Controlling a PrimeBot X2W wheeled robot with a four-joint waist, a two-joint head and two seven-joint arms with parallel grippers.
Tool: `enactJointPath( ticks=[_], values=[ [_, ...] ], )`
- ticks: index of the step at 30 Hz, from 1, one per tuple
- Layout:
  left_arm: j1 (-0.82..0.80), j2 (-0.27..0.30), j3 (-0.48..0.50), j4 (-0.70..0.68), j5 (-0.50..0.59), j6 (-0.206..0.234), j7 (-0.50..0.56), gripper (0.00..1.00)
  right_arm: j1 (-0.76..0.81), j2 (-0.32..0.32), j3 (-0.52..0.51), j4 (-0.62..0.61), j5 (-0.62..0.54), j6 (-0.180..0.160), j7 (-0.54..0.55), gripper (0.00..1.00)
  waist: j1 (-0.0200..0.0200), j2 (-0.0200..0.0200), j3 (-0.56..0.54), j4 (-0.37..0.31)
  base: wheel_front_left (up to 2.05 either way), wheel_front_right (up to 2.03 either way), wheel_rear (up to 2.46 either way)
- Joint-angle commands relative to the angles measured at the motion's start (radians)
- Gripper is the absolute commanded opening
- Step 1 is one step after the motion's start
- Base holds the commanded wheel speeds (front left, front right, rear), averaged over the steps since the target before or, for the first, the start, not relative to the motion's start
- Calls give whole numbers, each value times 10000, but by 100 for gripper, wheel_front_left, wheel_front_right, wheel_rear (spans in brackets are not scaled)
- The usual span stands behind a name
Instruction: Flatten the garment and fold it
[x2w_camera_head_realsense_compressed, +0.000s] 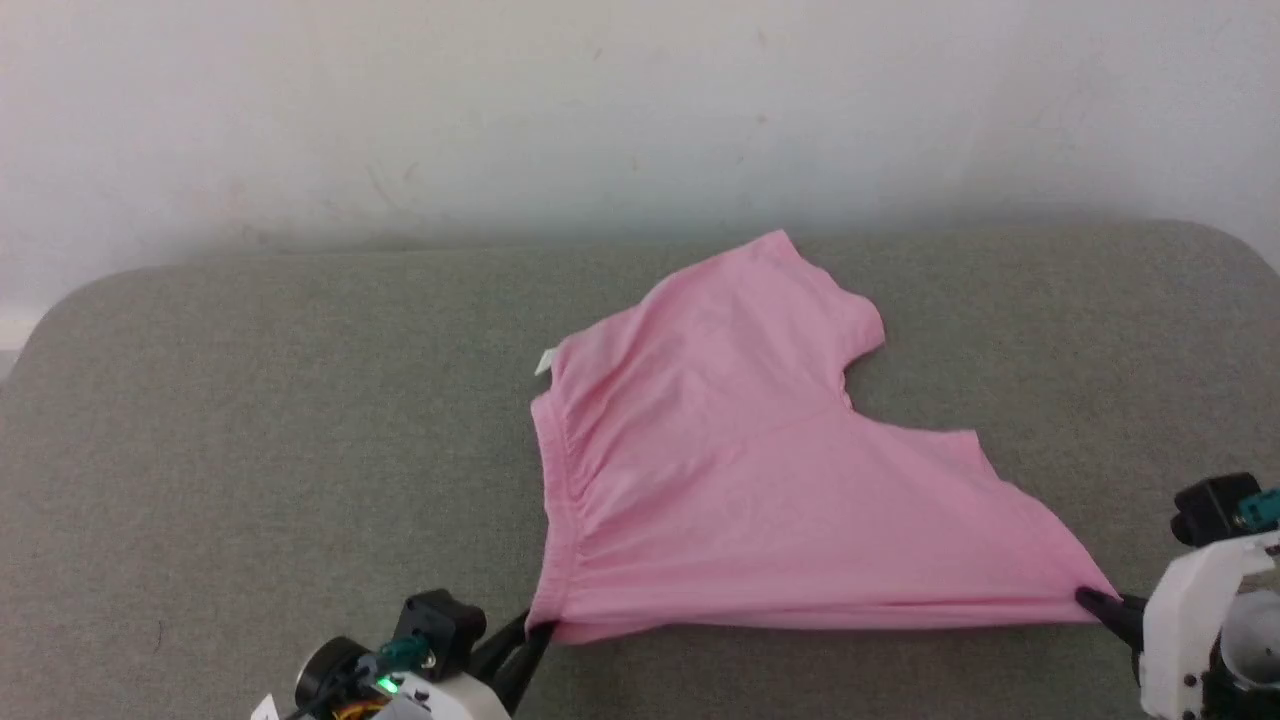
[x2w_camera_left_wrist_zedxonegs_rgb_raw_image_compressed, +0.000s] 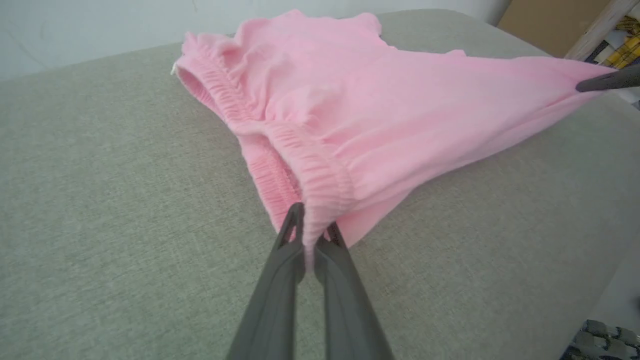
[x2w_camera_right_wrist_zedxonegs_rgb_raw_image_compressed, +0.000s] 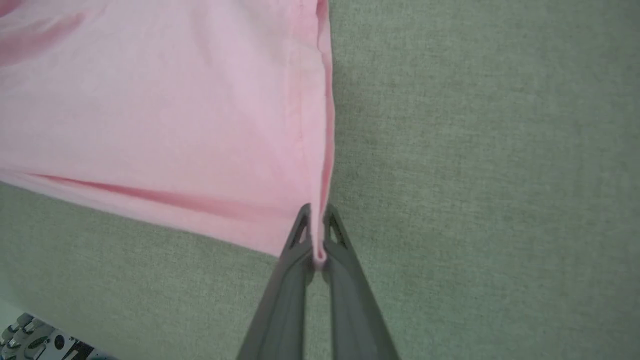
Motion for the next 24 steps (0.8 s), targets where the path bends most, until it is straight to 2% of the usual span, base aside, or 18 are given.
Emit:
enactJointPath(
  ticks=[1, 6, 9, 14, 19, 24],
  values=[
    [317, 188, 37, -243, -129, 179, 70, 0, 386, -207, -292, -133, -82, -27, 178, 0, 3, -1, -488, 161, 0, 0, 0],
    [1545, 375, -67, -1485, -474, 519, 448, 0, 2077, -365, -1409, -1188, -534, -27, 1240, 0, 3, -1, -651, 217, 0, 0, 0],
    [2269, 461, -202, -2155, -739, 667, 776, 0, 3238, -319, -2097, -1866, -715, -27, 2264, 0, 3, -1, -717, 265, 0, 0, 0],
    [3103, 723, -436, -3030, -1226, 705, 1519, 0, 4779, 126, -3625, -3247, -940, -27, 3754, 0, 3, -1, -685, 387, 0, 0, 0],
    [2861, 659, -570, -3256, -1125, 654, 1622, 0, 4831, 861, -4763, -4608, -1396, -27, 4277, 0, 3, -1, -417, 544, 0, 0, 0],
    [2067, 424, -501, -3542, -923, 641, 1575, 0, 3729, 1575, -5429, -5362, -1314, -27, 4534, 0, 3, -1, 109, 759, 0, 0, 0]
  ],
)
